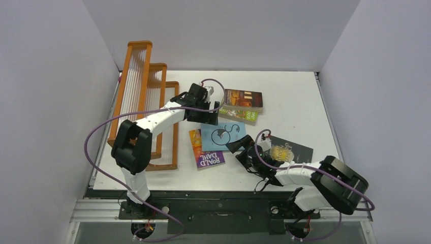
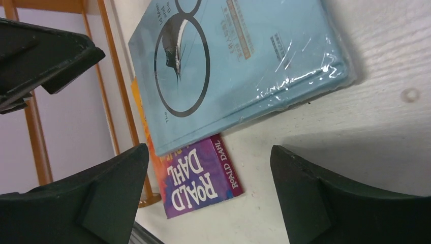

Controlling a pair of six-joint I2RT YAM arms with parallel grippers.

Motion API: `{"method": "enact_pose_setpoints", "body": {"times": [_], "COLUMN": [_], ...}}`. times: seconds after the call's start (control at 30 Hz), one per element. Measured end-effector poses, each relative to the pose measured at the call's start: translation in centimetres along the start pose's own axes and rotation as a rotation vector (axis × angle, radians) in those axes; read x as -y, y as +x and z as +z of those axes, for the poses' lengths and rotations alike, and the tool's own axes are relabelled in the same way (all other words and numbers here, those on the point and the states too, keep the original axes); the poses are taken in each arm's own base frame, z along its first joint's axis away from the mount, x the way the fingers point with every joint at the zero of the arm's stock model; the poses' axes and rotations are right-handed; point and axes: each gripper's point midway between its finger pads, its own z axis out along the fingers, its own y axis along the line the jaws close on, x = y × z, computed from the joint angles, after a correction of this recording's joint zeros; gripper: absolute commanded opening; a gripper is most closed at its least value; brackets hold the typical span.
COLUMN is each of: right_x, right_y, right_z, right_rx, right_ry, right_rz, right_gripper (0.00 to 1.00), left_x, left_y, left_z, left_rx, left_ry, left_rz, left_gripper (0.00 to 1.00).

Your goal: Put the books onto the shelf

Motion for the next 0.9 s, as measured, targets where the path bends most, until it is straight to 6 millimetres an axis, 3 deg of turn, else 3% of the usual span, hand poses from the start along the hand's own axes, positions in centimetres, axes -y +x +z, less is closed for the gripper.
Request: {"method": "enact_pose_setpoints", "body": {"times": [0.17, 0.33, 0.53, 0.67, 0.8, 0.9], "right_x": [-0.2, -0.4, -1.2, -1.5, -0.6, 0.5], "right_y": [0.7, 0.3, 0.4, 0.1, -0.5, -0.8], "right_z": [1.2, 1.7, 3.0, 3.8, 3.7, 3.2], "right_rx": [0.018, 0.055, 0.064, 0.073, 0.089, 0.102], "right_ry": [-0.024, -0.055, -0.111, -0.152, -0.163, -0.148], "right_rz": [0.157, 0.262, 0.357, 0.412, 0.443, 0.444], "right_gripper": [0.83, 0.82, 0.78, 0.70, 0.58, 0.44], "left_x": [0.6, -0.1, 0.6, 0.9, 1.1, 1.7], "left_y": [-1.7, -1.2, -0.4, 0.7, 3.3, 5.5], "left_z": [1.5, 3.2, 4.6, 4.7, 3.5, 2.1], "left_rx": [0.021, -0.013, -0.042, -0.043, -0.072, -0.098], "left_ry": [0.052, 0.087, 0.151, 0.195, 0.210, 0.217], "left_rz": [0.024, 0.012, 0.010, 0.012, 0.014, 0.015], "left_gripper": [0.97, 0.97, 0.97, 0.97, 0.98, 0.98]}}
